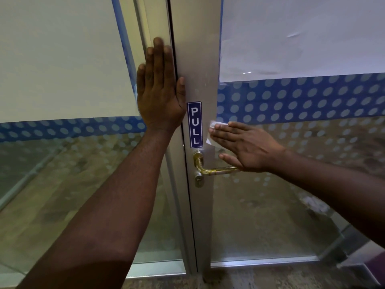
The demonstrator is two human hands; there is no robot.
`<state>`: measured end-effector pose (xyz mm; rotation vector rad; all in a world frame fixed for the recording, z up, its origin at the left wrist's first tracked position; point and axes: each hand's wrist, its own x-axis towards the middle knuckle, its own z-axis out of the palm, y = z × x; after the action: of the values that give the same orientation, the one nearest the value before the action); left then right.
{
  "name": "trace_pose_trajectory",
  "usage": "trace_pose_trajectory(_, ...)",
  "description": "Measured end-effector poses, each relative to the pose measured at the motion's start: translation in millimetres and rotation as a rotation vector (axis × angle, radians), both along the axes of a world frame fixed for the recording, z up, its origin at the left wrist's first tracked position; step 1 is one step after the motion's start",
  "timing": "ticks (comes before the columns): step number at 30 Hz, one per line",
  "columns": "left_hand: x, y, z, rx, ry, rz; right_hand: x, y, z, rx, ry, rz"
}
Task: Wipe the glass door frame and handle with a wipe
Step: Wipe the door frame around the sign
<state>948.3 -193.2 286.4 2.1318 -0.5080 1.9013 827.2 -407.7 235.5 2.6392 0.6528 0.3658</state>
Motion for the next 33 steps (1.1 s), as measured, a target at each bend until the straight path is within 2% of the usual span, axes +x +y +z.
trace_pose_trajectory(5,3,1,0,-0.004,-0.014,0.03,10,17,20,0.132,-0.155,-0.019)
trace_pose_trajectory(10,1,1,0,-0.003,-0.007,0.003,-4,23,-12,0.021,0.064,0.028)
trace_pose_trajectory(14,3,0,-1,-0.003,-0.016,0.002,10,10,22,0.101,-0.153,-0.014)
trace_pose_trajectory(15,3,0,-1,-0.006,-0.018,0.004,10,11,25,0.093,-0.159,-0.013)
trace_pose_trajectory(19,1,1,0,-0.007,-0.008,0.001,-5,15,-8,-0.064,0.06,0.019)
trace_pose_trajectory(20,1,0,-1,-0.007,-0.006,-0.002,-5,14,-7,-0.074,0.061,0.023)
trace_pose_trajectory(24,1,0,0,-0.008,-0.012,0.008,11,15,26,0.049,-0.151,-0.008)
trace_pose_trajectory(29,0,1,-1,-0.01,-0.003,-0.015,-1,14,2,-0.062,-0.002,0.021)
trace_pose_trajectory(33,3,1,0,-0.012,-0.023,-0.005,12,14,27,0.088,-0.16,-0.022)
